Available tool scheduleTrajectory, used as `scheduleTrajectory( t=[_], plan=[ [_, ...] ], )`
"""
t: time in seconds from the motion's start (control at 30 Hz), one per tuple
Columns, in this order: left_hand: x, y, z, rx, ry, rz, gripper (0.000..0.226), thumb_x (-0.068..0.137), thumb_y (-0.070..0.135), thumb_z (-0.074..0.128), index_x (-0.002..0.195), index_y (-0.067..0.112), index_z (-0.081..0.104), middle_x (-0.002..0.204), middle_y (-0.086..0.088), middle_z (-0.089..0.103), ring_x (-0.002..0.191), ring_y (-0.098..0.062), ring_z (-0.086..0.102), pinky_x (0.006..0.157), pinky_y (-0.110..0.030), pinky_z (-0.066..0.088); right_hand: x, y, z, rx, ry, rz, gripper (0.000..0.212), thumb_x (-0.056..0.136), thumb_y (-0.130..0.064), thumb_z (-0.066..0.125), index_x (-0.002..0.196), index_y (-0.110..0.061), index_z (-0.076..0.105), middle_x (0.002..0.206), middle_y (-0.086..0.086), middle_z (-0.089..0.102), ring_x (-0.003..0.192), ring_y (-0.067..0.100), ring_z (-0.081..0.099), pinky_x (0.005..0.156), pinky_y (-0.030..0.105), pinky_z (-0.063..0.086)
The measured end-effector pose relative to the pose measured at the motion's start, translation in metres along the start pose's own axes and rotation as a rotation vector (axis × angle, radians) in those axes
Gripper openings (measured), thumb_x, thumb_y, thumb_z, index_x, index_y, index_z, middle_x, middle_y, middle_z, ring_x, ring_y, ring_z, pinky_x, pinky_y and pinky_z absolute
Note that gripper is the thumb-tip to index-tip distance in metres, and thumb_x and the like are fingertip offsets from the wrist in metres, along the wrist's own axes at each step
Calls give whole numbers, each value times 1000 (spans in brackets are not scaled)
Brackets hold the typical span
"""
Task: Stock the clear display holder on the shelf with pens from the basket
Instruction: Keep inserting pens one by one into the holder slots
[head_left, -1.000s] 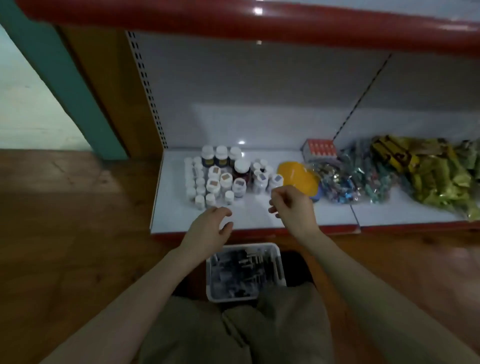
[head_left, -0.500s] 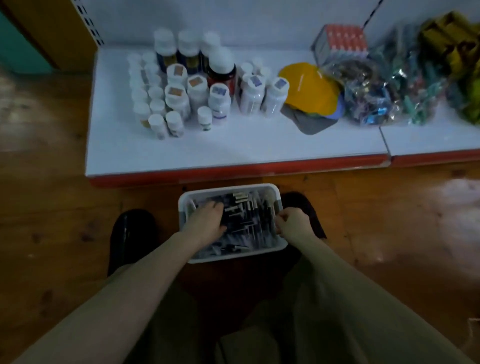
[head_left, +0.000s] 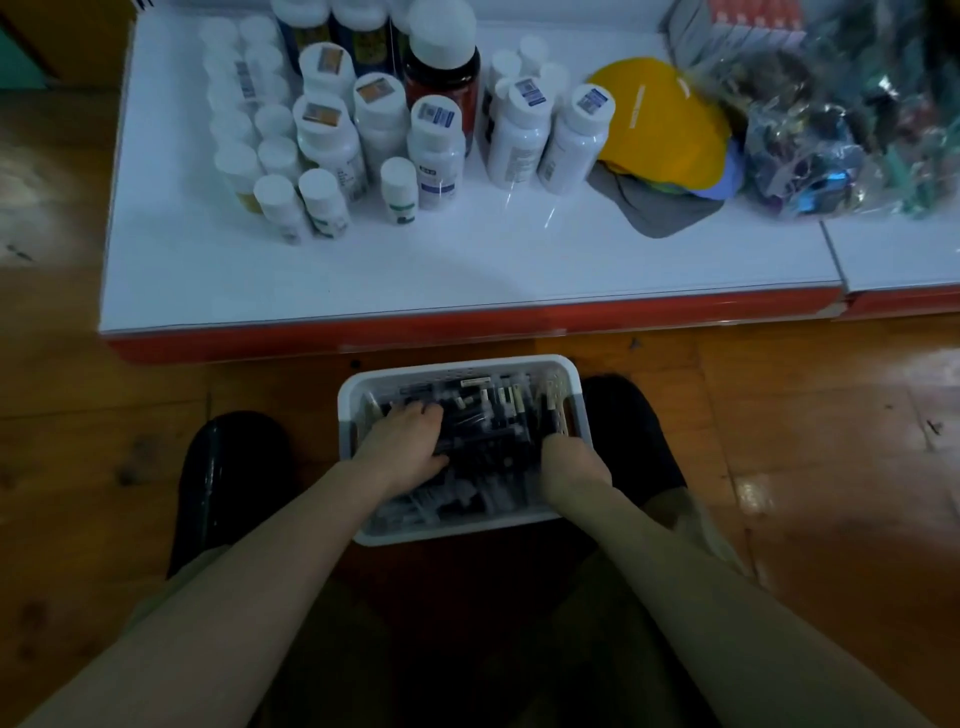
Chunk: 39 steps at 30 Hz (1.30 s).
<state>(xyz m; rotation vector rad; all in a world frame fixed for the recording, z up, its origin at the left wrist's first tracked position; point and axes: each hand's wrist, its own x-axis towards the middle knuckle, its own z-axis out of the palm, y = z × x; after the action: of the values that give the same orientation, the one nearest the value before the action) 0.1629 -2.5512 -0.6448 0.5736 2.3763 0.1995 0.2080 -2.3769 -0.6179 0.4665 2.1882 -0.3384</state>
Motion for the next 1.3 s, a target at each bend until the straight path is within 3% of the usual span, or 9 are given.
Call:
scheduleTrajectory(
  t=[0.1,0.17,0.27,0.33,0.5,0.63,0.77,1.03,1.3],
  plan=[
    [-2,0,1,-31,7,20,39,91,30,56,120,7,44,121,-13,49,112,-27,48,91,-34,43,-1,2,-4,160,9,30,28,89,-13,55,65,-12,42,64,3,43,52,16,40,46,27,35],
    [-8,0,-3,-84,45,24,27,91,23,54,113,8,47,115,-12,51,106,-25,51,85,-32,42,-7,4,-11,282,18,13,32,87,-17,59,62,-13,40,61,4,42,50,16,38,46,25,31],
    [-23,5,-19,-262,87,21,15,91,14,51,104,9,46,103,-12,55,90,-24,55,74,-32,45,-30,7,-29,513,-27,-89,8,91,-15,54,91,-7,56,76,13,53,56,21,46,50,27,40],
    [-37,9,-38,-365,120,32,10,91,13,51,98,13,43,92,-6,55,81,-20,54,67,-30,44,-50,6,-46,733,-95,-81,16,95,-13,50,108,-7,55,76,11,56,59,22,51,51,28,44],
    [-92,36,-121,-532,288,92,21,90,18,57,109,12,49,90,3,55,84,-15,54,68,-25,42,-113,-11,-108,1342,-248,-7,20,95,-11,44,85,-3,59,63,9,59,48,16,55,43,22,43],
    [-138,62,-199,-621,341,152,17,89,21,60,99,19,46,81,8,52,80,-16,55,58,-12,38,-179,-27,-175,1523,-317,-200,27,91,-4,37,75,-6,58,55,4,61,42,9,54,39,16,43],
    [-190,93,-267,-773,409,225,36,81,31,62,112,16,50,99,-8,63,86,-21,62,75,-35,51,-258,-39,-244,1522,-261,-467,21,91,-6,47,74,-9,57,54,-2,58,42,3,52,39,11,42],
    [-268,148,-374,-984,618,389,24,86,5,62,108,7,51,84,0,65,62,3,64,59,-9,48,-366,-60,-330,1285,163,-848,10,88,-13,60,79,-10,57,58,-2,55,45,7,50,42,16,44],
    [-313,154,-463,-971,823,488,34,77,21,69,106,8,57,99,-17,67,89,-25,68,82,-37,55,-419,-100,-388,1108,458,-1085,5,87,-10,61,83,-10,64,74,7,64,69,17,63,64,24,55]
  ],
)
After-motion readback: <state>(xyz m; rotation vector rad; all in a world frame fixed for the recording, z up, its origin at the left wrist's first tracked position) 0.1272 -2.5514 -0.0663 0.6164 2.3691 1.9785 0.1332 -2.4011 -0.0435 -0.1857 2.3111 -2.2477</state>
